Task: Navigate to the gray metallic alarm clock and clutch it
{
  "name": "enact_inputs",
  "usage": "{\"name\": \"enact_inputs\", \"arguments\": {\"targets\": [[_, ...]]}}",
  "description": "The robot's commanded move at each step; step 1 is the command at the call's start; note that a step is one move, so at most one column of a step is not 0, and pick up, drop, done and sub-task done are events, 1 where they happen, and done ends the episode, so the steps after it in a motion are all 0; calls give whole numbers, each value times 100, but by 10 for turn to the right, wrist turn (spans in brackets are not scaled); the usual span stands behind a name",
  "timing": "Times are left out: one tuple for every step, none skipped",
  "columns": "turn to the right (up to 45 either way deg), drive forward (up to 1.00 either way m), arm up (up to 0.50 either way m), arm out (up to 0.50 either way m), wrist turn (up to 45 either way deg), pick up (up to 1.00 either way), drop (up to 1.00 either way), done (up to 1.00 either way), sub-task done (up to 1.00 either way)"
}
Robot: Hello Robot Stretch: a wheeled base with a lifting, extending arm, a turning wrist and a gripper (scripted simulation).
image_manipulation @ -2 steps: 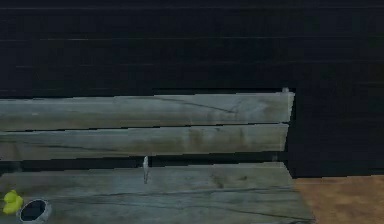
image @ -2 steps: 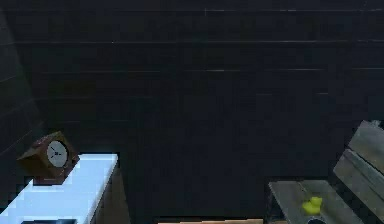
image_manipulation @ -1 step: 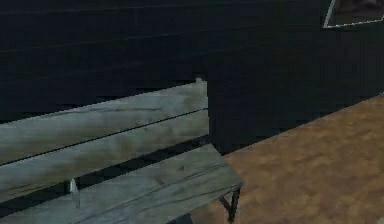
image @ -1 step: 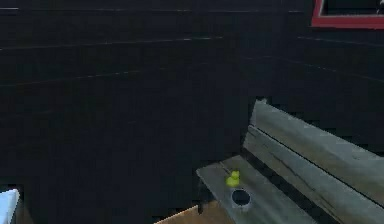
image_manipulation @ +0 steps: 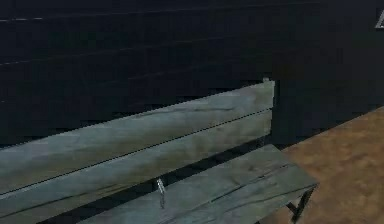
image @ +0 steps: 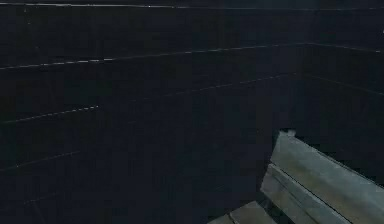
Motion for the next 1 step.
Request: {"name": "enact_inputs", "arguments": {"targets": [[-450,0,0,0,0,0,0,0,0]]}}
